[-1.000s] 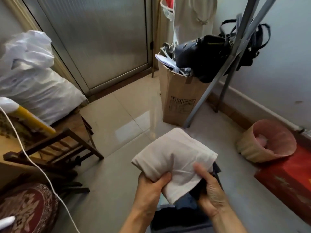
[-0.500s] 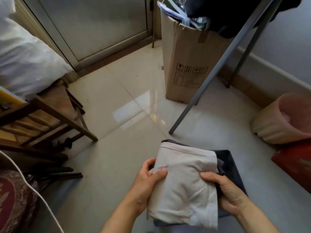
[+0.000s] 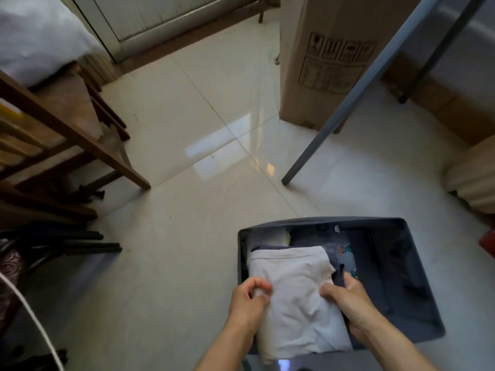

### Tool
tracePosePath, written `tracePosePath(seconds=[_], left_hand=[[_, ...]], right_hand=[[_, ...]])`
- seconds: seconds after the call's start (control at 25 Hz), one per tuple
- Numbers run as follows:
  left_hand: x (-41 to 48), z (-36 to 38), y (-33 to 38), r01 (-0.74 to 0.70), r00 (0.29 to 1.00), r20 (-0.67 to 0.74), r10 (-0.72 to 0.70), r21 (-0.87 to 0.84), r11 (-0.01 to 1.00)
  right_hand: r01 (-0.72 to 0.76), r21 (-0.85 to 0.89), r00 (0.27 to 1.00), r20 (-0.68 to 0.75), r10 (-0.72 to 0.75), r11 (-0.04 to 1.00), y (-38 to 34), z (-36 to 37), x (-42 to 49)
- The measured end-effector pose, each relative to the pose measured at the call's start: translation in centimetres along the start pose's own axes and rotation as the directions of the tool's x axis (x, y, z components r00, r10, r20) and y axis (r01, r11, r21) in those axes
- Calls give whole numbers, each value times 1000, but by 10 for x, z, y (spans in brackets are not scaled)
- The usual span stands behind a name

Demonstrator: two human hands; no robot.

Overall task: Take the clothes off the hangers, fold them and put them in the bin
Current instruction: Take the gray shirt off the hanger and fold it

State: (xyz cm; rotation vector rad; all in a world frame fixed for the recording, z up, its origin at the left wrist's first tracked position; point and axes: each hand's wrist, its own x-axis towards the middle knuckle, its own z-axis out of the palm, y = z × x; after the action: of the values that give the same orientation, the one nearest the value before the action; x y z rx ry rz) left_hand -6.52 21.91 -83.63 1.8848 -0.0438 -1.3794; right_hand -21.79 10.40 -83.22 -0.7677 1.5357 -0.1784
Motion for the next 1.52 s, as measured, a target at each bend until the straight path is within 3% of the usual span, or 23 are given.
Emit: tracePosePath(seconds=[0.12,0.32,0.6,0.92,1.08,1.2,1.4,1.52], left_hand=[[26,13,-19,55,998,-25,-54,62,997],[76,31,-23,13,990,-138,5,125,992],[102,45,-17,-30,988,-143,52,149,988],[118,97,-13,-75,994,92,57,206,976],[145,116,-26,-50,997,76,28,304,951],[158,121,-30,-15,996,85,-20,388,922],[155,122,-6,33,991,84,-100,581,813],[143,112,9,66,984,96,-147,572,817]], right_hand=[[-27,-3,999,-42,26,1000,24,-2,32],[-25,15,998,-52,25,1000,25,5,82],[-9,33,998,-61,11,999,13,1,123],[48,-3,967,-249,-47,999,10,-47,148],[46,-85,972,-226,-64,995,14,-51,173],[33,-134,952,-297,-72,990,23,-52,189],[-117,-348,914,-403,-36,930,29,-56,194],[-103,-437,920,-383,-81,893,21,-57,176]])
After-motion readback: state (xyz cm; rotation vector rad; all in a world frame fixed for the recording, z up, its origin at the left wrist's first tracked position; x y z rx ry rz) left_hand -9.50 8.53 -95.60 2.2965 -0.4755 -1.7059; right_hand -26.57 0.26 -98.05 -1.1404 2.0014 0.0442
